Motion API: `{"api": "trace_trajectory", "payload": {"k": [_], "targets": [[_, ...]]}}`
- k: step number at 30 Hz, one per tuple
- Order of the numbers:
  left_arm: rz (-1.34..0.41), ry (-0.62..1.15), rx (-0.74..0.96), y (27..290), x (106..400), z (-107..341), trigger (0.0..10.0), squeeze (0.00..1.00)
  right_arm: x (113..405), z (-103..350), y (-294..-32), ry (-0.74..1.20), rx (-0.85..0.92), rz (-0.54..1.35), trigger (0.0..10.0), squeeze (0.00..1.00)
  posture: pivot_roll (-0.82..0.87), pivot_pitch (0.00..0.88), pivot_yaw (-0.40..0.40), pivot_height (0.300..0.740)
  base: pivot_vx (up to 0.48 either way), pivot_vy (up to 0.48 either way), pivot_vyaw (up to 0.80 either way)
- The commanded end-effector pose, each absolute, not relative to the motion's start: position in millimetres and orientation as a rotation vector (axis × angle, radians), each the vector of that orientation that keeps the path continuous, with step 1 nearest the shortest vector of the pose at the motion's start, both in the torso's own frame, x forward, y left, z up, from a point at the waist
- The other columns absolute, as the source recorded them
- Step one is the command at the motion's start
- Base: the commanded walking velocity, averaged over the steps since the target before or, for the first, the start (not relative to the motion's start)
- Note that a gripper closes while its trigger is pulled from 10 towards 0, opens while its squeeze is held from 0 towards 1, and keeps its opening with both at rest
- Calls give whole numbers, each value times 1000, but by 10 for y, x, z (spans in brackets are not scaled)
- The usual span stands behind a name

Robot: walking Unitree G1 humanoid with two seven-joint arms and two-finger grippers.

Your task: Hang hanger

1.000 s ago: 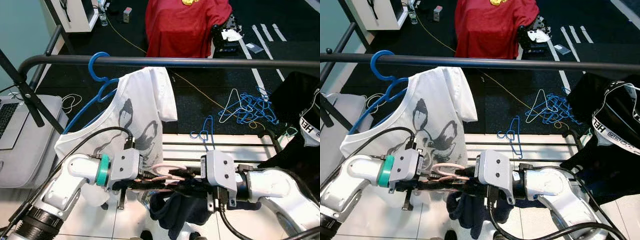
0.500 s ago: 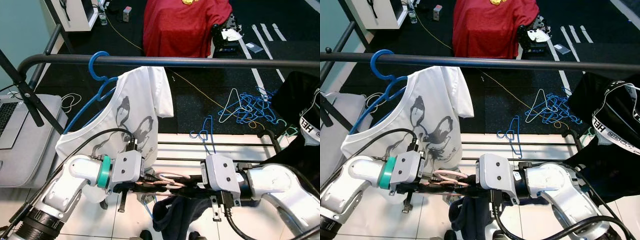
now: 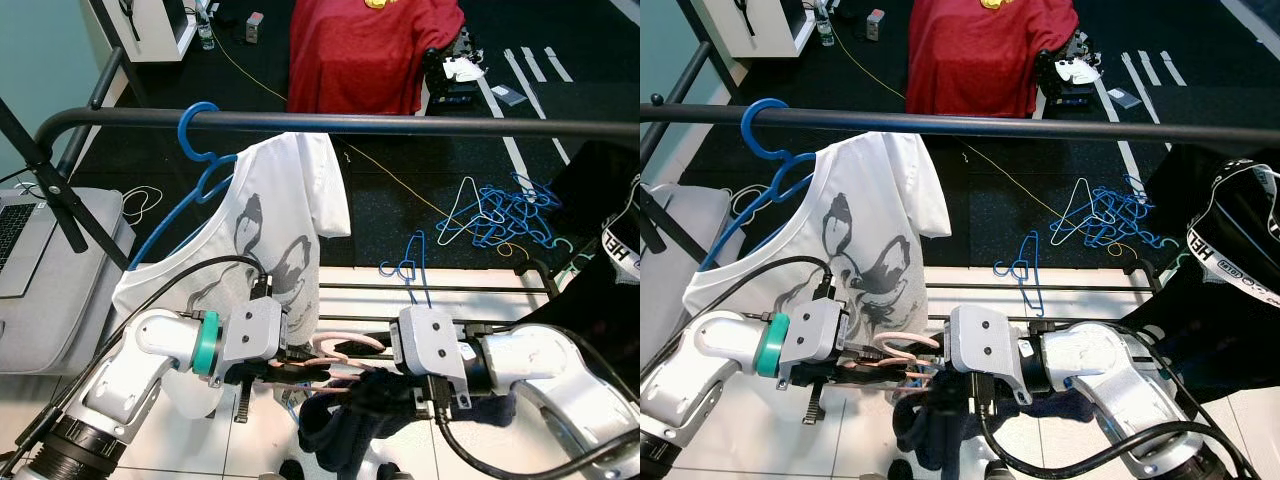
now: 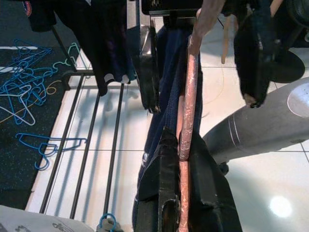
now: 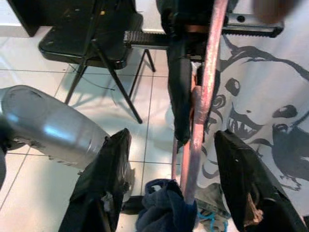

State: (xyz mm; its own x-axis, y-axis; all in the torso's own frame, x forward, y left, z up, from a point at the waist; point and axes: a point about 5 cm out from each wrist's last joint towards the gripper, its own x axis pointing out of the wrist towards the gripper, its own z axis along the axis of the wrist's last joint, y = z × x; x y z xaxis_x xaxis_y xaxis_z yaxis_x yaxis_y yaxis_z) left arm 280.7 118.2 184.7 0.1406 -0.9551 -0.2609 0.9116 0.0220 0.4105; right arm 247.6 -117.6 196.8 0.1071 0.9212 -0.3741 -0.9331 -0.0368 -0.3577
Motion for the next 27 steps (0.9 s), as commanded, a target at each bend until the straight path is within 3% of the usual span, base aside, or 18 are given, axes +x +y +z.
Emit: {"api": "trace_trajectory", "payload": {"k": [1,2,3,7,12,13,15,16,17,27], "targets": [[-1490,-292,515,1029,2718,2123,10000,0,2411,1742,-1093,125,-555,1564,10000,184,-258,244,132,740,0,0,0],[-1490,-292,515,1029,2718,2123,10000,0,2411,1742,-1093,125,-555,1564,10000,184,-258,244,132,740,0,0,0],[-1492,-298,514,1021,2716,2133,10000,0,2426,1731,-1077,126,-562,1570,10000,0,-257,244,133,740,0,0,0],[-1506,-320,532,1005,2696,2171,10000,0,2457,1686,-1059,153,-586,1597,9647,0,-254,238,133,740,0,0,0],[-1517,-337,550,989,2678,2192,10000,0,2578,1642,-1065,183,-651,1570,9922,0,-254,227,129,740,0,0,0],[-1517,-339,551,985,2674,2192,10000,0,2620,1627,-1072,194,-667,1553,8784,0,-253,224,129,740,0,0,0],[-1517,-339,551,985,2674,2192,10000,0,2620,1627,-1072,194,-667,1553,8784,0,-253,224,129,740,0,0,0],[-1518,-341,552,981,2671,2191,10000,0,2647,1613,-1079,200,-679,1545,5098,0,-252,222,129,740,0,0,0],[-1517,-343,552,979,2670,2193,10000,0,2663,1599,-1079,203,-683,1540,118,0,-254,219,128,740,0,0,0],[-1507,-338,549,986,2679,2188,10000,0,2703,1667,-1022,100,-613,1480,0,0,-253,217,128,740,0,0,0]]}}
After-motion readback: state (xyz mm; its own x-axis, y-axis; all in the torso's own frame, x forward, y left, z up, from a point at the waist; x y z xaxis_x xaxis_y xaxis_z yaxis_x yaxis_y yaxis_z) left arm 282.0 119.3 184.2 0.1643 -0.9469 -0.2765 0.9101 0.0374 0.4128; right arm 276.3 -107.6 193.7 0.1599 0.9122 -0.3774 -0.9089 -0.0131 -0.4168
